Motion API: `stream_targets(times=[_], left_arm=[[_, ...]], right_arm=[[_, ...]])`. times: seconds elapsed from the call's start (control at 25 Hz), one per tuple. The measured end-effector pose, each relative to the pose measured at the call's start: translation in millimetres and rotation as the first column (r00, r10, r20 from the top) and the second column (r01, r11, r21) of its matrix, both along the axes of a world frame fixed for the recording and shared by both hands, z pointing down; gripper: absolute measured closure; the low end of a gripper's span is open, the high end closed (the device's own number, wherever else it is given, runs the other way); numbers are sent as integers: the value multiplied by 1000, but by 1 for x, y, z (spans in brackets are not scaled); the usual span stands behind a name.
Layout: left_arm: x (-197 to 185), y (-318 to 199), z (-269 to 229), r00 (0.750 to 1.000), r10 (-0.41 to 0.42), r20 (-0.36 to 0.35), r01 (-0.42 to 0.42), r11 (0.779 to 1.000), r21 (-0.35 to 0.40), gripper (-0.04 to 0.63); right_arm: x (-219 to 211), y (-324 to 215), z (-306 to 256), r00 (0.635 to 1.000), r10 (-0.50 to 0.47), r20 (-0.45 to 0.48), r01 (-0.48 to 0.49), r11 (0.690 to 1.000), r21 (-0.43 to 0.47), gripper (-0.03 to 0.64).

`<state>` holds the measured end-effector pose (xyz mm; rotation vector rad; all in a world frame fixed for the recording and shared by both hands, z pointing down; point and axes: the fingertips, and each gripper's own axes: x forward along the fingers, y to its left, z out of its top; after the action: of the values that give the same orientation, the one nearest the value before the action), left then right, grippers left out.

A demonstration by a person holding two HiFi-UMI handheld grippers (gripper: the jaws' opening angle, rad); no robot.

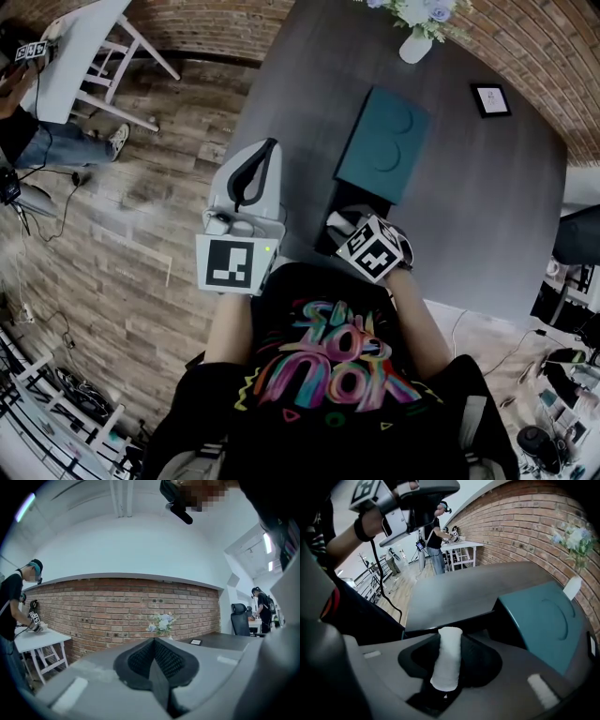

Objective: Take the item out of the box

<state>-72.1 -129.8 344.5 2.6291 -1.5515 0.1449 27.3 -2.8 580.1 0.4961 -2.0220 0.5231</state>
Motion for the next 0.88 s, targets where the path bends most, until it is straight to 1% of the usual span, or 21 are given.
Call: stream_targets(times=[0.2, 0.44, 0.6, 0.88], left_arm=[[1, -2, -3, 1000, 9, 1, -9, 1000, 14, 596], [4, -5, -10, 1000, 25, 2, -25, 999, 28, 596], [8, -6, -16, 999, 41, 5, -41, 998, 40, 596], [14, -10, -26, 998, 69, 7, -70, 996, 56, 595]], right_arm=[[2, -10, -16, 999, 36, 35, -38, 998, 47, 483], [4, -26, -45, 992, 89, 91, -101, 985, 137, 485], [9, -38, -68, 985, 120, 127, -145, 968, 204, 485], [19, -55, -116, 954, 191, 229, -252, 927, 277, 485]])
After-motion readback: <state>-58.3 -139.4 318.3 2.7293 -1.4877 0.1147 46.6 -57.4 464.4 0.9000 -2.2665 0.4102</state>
